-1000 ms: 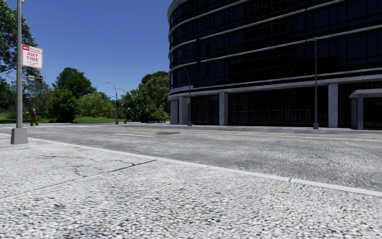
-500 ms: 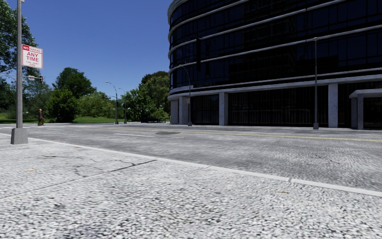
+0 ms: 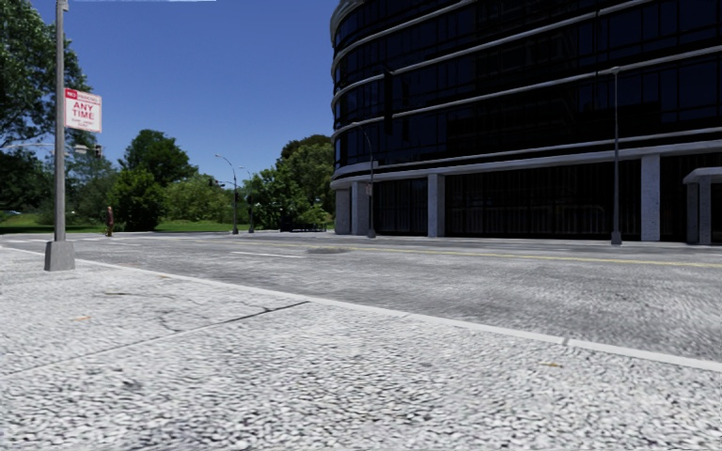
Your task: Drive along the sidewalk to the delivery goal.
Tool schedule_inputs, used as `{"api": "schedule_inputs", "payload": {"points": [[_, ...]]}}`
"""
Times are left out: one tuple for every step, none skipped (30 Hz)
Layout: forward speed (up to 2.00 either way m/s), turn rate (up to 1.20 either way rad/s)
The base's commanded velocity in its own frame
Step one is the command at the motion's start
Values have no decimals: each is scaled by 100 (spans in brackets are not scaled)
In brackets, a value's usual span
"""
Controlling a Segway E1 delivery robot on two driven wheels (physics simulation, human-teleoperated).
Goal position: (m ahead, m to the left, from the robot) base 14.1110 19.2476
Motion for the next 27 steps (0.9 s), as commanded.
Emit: {"api": "schedule_inputs", "payload": {"points": [[0, 34], [0, 34], [0, 34], [0, 34], [0, 34], [0, 34], [0, 34], [0, 34], [0, 34], [0, 34], [0, 34], [0, 33], [0, 33], [0, 28], [0, 27], [0, 27], [0, 27], [0, 26], [0, 26], [0, 25], [0, 25], [0, 25], [0, 25], [0, 25], [0, 25], [0, 25], [8, 25]]}}
